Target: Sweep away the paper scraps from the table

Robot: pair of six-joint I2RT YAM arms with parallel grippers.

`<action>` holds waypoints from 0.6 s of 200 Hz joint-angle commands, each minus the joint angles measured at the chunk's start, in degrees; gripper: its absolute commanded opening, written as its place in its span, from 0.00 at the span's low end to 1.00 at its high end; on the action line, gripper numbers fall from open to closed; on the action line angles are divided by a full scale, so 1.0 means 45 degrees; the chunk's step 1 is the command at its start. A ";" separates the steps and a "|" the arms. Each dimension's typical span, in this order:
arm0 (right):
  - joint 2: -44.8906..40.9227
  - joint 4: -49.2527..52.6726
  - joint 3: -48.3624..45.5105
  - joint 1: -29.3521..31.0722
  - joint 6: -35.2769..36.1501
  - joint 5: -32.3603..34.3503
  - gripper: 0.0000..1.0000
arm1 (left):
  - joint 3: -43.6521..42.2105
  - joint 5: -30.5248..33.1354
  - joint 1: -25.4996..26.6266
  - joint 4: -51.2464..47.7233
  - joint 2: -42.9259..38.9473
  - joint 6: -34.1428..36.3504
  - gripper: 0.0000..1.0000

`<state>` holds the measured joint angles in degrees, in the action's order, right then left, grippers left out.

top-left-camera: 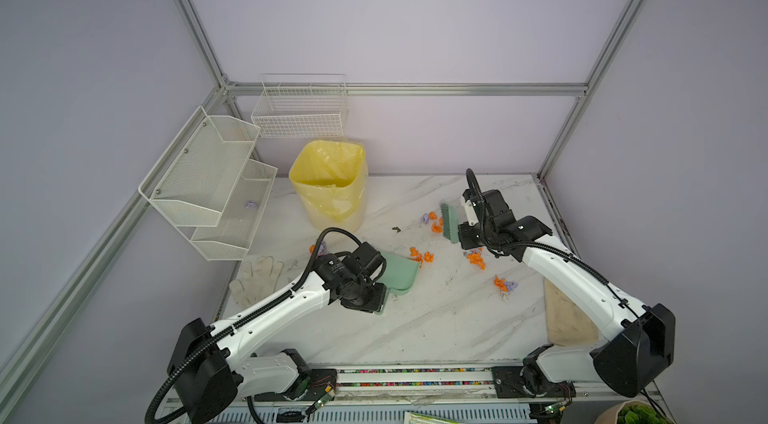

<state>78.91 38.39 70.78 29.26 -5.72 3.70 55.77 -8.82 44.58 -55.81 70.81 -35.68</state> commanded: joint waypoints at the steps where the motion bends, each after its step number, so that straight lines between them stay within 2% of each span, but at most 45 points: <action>1: 0.0326 0.0285 0.0343 0.0072 0.0753 0.0299 0.00 | -0.0580 -0.0189 0.0222 0.0861 0.0039 -0.0585 0.00; 35: 0.0870 0.0129 0.0328 0.0100 0.1082 -0.0271 0.00 | -0.0817 -0.0111 0.0342 0.1161 0.0334 -0.0873 0.00; 120: 0.1046 0.0141 0.0287 0.0739 0.1127 -0.0067 0.00 | -0.0972 -0.0276 0.0718 0.2104 0.1638 -0.1021 0.00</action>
<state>84.66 38.41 70.81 31.66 -1.80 2.57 52.60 -8.93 47.16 -48.73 77.12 -39.92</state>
